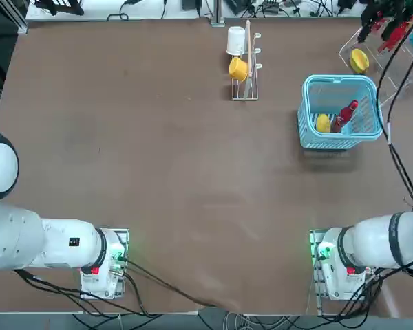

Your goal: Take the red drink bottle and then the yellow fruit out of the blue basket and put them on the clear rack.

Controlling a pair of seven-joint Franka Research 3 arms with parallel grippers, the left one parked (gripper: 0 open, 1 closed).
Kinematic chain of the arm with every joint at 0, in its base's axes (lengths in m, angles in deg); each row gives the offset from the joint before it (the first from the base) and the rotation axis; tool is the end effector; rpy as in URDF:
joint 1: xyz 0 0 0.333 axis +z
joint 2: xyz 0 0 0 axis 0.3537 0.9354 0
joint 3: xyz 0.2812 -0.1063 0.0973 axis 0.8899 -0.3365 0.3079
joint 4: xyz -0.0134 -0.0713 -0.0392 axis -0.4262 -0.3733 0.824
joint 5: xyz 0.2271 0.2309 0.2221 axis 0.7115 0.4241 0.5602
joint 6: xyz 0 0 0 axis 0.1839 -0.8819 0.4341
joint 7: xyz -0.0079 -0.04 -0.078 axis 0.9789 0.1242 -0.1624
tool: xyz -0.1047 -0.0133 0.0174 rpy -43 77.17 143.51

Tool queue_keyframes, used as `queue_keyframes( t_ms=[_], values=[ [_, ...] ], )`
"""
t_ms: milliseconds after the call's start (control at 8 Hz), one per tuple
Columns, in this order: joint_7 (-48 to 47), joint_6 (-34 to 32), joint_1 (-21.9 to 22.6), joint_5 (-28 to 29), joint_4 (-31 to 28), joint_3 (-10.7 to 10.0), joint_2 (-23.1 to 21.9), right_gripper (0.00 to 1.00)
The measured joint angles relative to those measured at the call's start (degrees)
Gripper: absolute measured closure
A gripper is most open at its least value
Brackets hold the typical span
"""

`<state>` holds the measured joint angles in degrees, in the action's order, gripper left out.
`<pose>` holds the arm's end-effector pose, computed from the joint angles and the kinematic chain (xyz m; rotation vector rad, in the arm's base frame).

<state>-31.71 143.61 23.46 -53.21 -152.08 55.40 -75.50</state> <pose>0.5331 -0.0195 0.5518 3.1347 0.0402 -0.1486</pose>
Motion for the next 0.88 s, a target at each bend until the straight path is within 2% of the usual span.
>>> queue_keyframes(
  t_ms=[625,875],
  values=[
    [0.3,13.5,-2.7,-1.4,-16.9,-0.2,-2.3,0.00],
    [0.4,17.3,-4.0,-1.5,-21.7,-0.2,-3.0,0.00]
  ],
)
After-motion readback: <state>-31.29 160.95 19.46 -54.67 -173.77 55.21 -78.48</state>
